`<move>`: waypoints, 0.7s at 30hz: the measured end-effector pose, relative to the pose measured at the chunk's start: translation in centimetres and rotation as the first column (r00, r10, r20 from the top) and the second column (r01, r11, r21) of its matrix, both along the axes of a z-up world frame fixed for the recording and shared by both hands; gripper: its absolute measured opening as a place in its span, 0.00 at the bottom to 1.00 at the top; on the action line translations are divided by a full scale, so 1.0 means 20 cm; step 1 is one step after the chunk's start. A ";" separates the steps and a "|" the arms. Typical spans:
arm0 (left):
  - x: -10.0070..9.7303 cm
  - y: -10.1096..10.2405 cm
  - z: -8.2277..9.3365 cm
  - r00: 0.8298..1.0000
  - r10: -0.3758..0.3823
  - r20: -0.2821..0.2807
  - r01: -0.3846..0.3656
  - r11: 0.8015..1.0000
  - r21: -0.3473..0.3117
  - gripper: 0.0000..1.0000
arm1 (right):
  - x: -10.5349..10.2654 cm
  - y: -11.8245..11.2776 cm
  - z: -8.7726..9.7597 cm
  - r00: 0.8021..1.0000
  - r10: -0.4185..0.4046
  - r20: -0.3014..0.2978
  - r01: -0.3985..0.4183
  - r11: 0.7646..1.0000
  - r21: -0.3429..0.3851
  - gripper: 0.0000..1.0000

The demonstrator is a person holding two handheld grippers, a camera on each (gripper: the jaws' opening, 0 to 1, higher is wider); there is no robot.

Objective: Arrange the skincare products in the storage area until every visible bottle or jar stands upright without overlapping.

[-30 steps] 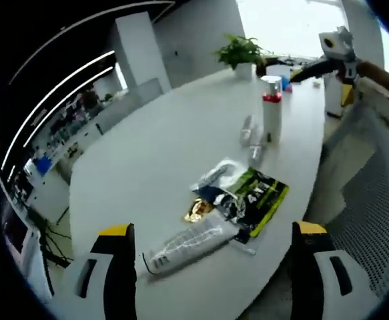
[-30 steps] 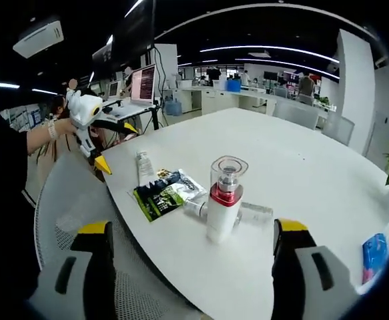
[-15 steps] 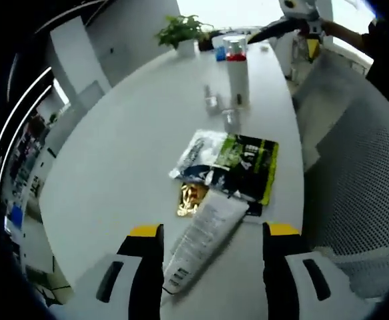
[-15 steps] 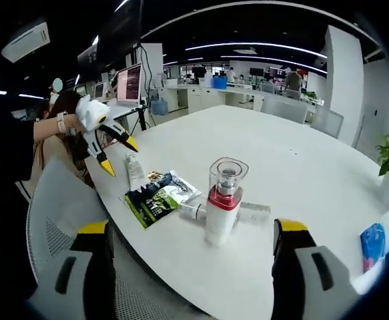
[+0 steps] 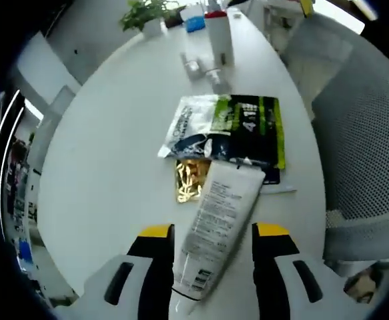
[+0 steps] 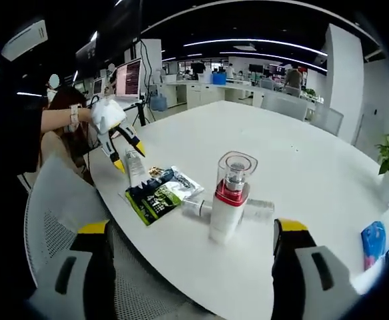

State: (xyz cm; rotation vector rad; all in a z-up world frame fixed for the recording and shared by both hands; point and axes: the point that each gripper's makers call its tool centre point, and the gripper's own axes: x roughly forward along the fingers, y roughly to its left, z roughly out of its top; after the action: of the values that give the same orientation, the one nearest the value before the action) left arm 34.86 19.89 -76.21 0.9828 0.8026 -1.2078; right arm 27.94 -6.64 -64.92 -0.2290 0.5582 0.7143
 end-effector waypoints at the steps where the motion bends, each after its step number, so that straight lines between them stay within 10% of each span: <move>1: 0.01 -0.01 0.00 1.000 -0.007 -0.005 0.007 1.000 0.004 0.42 | 0.01 0.00 0.00 1.000 0.002 0.001 -0.002 1.000 0.001 1.00; 8: -0.03 0.00 -0.07 0.991 -0.114 -0.071 0.122 0.986 0.110 0.38 | 0.03 0.01 -0.01 1.000 0.011 0.008 -0.012 1.000 0.017 1.00; 21: -0.02 -0.02 -0.11 0.983 -0.120 -0.141 0.130 0.989 0.065 0.36 | 0.07 -0.05 -0.05 1.000 0.007 -0.007 -0.007 0.999 0.043 1.00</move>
State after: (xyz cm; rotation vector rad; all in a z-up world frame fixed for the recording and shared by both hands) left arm 34.40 19.45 -78.35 1.0318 0.9100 -1.3735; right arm 29.33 -7.70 -65.98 -0.1888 0.5488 0.7334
